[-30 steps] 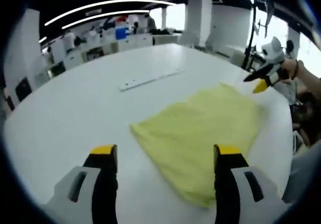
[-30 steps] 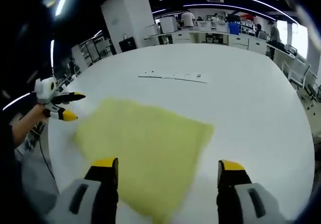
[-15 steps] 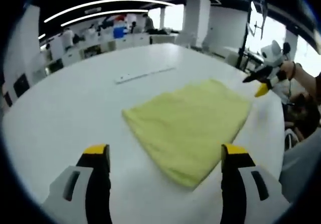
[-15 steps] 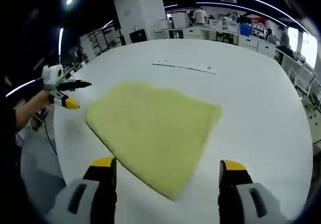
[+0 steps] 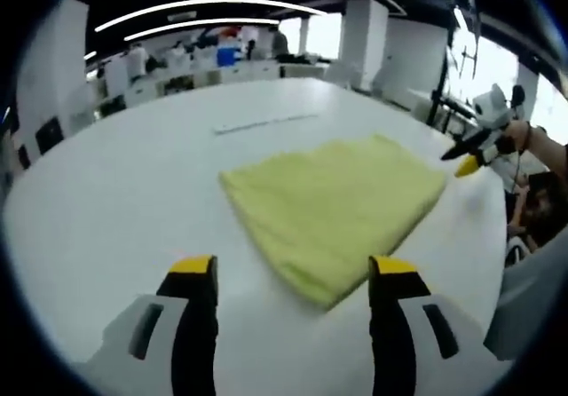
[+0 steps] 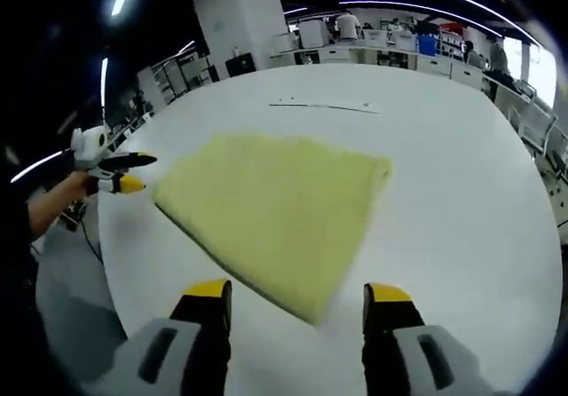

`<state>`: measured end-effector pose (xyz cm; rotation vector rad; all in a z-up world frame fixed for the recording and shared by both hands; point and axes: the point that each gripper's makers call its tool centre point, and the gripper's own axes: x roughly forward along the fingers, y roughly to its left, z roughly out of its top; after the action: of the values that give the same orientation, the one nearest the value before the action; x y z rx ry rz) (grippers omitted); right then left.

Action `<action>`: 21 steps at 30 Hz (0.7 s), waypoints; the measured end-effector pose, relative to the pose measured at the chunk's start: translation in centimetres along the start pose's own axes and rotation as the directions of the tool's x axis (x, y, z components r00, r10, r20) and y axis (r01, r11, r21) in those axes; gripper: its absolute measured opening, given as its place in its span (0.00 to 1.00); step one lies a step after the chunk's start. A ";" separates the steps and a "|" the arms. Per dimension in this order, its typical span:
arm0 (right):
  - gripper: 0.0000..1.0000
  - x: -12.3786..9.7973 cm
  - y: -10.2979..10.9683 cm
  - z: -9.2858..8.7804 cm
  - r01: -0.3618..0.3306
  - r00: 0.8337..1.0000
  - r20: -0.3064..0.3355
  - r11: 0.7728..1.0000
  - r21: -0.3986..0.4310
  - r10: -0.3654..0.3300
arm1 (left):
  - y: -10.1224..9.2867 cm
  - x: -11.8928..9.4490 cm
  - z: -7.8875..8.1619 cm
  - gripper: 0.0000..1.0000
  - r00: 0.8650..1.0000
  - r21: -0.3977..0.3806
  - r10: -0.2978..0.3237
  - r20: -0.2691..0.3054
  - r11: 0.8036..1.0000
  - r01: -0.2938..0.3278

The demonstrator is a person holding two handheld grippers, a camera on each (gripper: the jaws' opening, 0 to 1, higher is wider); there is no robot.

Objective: Fold the garment on the visible template until the final outline fits inside the template.

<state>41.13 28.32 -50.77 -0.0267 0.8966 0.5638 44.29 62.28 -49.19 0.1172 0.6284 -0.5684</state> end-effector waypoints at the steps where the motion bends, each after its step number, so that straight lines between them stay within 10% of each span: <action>1: 0.55 0.0 0.0 -0.2 -0.001 1.000 -0.001 1.000 0.004 0.001 | 0.0 0.0 -0.4 0.59 1.000 -0.002 0.015 -0.009 1.000 -0.015; 21: 0.18 0.5 -0.8 -2.2 0.023 0.999 0.038 0.994 0.110 -0.027 | -0.9 0.4 -2.9 0.10 0.999 -0.228 0.048 -0.024 0.972 -0.052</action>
<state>40.10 27.30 -52.72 0.0722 0.8860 0.4900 42.57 62.08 -51.69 -0.0787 0.7026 -0.4434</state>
